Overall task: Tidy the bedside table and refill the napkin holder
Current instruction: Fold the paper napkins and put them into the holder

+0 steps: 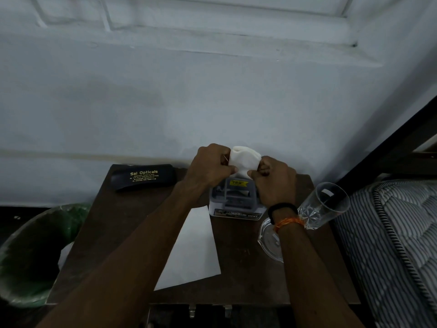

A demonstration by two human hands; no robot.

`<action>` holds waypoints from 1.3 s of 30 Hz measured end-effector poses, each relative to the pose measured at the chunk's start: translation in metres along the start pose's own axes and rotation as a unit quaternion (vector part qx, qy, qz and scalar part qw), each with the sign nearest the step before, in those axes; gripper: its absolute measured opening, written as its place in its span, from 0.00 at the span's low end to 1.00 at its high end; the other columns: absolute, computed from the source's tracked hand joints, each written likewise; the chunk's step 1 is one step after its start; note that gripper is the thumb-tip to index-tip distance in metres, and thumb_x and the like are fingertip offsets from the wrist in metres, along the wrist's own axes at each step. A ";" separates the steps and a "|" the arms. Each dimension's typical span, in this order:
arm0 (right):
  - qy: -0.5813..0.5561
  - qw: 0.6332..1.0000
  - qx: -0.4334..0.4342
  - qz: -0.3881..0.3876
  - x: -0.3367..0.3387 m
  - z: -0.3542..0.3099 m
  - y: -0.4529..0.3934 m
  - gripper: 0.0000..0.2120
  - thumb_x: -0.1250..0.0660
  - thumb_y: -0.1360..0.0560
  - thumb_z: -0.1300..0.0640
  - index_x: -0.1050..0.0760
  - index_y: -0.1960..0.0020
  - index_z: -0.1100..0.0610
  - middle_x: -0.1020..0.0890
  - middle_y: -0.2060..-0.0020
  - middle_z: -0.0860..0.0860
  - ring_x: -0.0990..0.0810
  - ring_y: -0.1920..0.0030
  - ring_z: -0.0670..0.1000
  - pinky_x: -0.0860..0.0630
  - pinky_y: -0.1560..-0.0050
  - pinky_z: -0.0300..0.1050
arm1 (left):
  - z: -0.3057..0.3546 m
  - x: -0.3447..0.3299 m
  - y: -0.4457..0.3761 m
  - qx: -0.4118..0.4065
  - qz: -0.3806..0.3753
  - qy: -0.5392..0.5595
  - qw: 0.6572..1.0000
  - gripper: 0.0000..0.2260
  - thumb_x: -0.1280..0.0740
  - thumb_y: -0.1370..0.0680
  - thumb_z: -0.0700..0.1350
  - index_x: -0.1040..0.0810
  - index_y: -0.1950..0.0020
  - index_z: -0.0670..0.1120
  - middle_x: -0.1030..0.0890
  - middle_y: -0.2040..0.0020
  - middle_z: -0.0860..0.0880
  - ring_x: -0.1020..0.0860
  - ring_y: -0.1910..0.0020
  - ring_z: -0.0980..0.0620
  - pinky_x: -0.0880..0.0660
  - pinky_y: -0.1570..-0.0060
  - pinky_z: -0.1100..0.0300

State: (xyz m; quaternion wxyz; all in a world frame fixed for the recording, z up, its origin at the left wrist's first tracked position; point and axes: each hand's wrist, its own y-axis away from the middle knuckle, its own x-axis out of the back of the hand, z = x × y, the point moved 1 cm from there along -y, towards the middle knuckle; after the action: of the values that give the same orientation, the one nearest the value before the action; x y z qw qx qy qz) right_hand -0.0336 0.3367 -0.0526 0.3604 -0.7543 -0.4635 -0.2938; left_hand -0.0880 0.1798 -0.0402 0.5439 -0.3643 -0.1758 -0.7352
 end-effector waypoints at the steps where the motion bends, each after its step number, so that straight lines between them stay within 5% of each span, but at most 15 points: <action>1: 0.010 1.000 0.001 0.003 0.000 -0.001 0.001 0.10 0.26 0.29 0.54 0.24 0.61 0.59 0.22 0.67 0.51 0.27 0.64 0.50 0.40 0.69 0.35 | 0.000 0.000 0.000 0.001 0.003 0.000 1.000 0.10 0.25 0.28 0.47 0.18 0.53 0.41 0.15 0.50 0.43 0.19 0.50 0.46 0.22 0.47 0.52; 6: 0.009 1.000 0.001 -0.003 -0.001 0.000 0.003 0.10 0.25 0.30 0.55 0.19 0.51 0.57 0.15 0.58 0.55 0.18 0.56 0.56 0.31 0.58 0.38 | -0.002 -0.003 0.001 0.006 0.009 -0.004 1.000 0.11 0.25 0.28 0.46 0.17 0.51 0.41 0.15 0.49 0.44 0.19 0.49 0.47 0.25 0.50 0.60; 11: -0.009 1.000 -0.011 -0.004 -0.001 -0.001 0.003 0.10 0.26 0.29 0.55 0.20 0.51 0.58 0.16 0.57 0.55 0.21 0.57 0.53 0.34 0.59 0.38 | -0.002 -0.005 0.000 0.016 0.013 0.000 1.000 0.11 0.26 0.28 0.46 0.17 0.51 0.41 0.15 0.50 0.44 0.18 0.51 0.48 0.28 0.55 0.63; 22: -0.080 0.997 -0.015 0.017 -0.004 -0.003 0.004 0.26 0.26 0.33 0.62 0.26 0.36 0.54 0.18 0.46 0.54 0.20 0.48 0.53 0.25 0.49 0.40 | -0.003 0.003 0.008 0.011 -0.005 0.027 1.000 0.18 0.24 0.30 0.46 0.20 0.43 0.43 0.17 0.48 0.46 0.20 0.51 0.48 0.20 0.50 0.54; 28: -0.084 0.984 0.035 0.155 0.016 -0.034 0.030 0.09 0.33 0.33 0.65 0.23 0.55 0.55 0.21 0.58 0.50 0.21 0.61 0.51 0.28 0.60 0.40 | -0.034 0.035 0.054 0.091 0.068 0.063 0.992 0.06 0.27 0.27 0.43 0.22 0.52 0.45 0.19 0.58 0.50 0.20 0.57 0.54 0.23 0.58 0.62; 31: -0.089 0.992 0.082 0.038 0.011 -0.052 0.058 0.08 0.32 0.33 0.65 0.24 0.62 0.52 0.21 0.62 0.48 0.23 0.63 0.47 0.25 0.59 0.39 | -0.060 0.041 0.093 0.145 0.015 0.022 0.989 0.05 0.28 0.27 0.40 0.22 0.54 0.42 0.18 0.58 0.48 0.20 0.58 0.52 0.25 0.59 0.61; 34: -0.052 0.975 0.040 -0.214 -0.007 -0.056 0.097 0.01 0.31 0.28 0.57 0.22 0.57 0.52 0.18 0.62 0.47 0.20 0.59 0.46 0.21 0.54 0.44 | -0.076 0.039 0.128 0.166 -0.058 -0.034 0.984 0.06 0.28 0.25 0.43 0.22 0.50 0.45 0.21 0.53 0.51 0.22 0.54 0.53 0.24 0.54 0.59; 36: 0.026 0.946 -0.010 -0.322 -0.021 -0.053 0.116 0.12 0.30 0.27 0.50 0.22 0.46 0.53 0.18 0.51 0.50 0.20 0.48 0.50 0.23 0.45 0.43 | -0.084 0.035 0.145 0.195 -0.099 -0.070 0.973 0.13 0.28 0.25 0.46 0.23 0.42 0.47 0.26 0.46 0.52 0.25 0.50 0.54 0.24 0.53 0.61; 39: 0.070 0.939 -0.056 -0.332 -0.036 -0.052 0.128 0.26 0.31 0.27 0.46 0.29 0.34 0.55 0.25 0.37 0.53 0.26 0.37 0.54 0.28 0.41 0.45 | -0.090 0.027 0.158 0.241 -0.126 -0.074 0.960 0.20 0.26 0.27 0.47 0.25 0.37 0.48 0.29 0.35 0.47 0.23 0.44 0.49 0.21 0.47 0.57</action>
State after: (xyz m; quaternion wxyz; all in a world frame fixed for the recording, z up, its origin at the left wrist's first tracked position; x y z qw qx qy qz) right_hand 0.0629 0.2371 -0.0860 0.2309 -0.5543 -0.6437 -0.4744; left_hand 0.0242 0.0483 -0.1029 0.5043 -0.2509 -0.4318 -0.7045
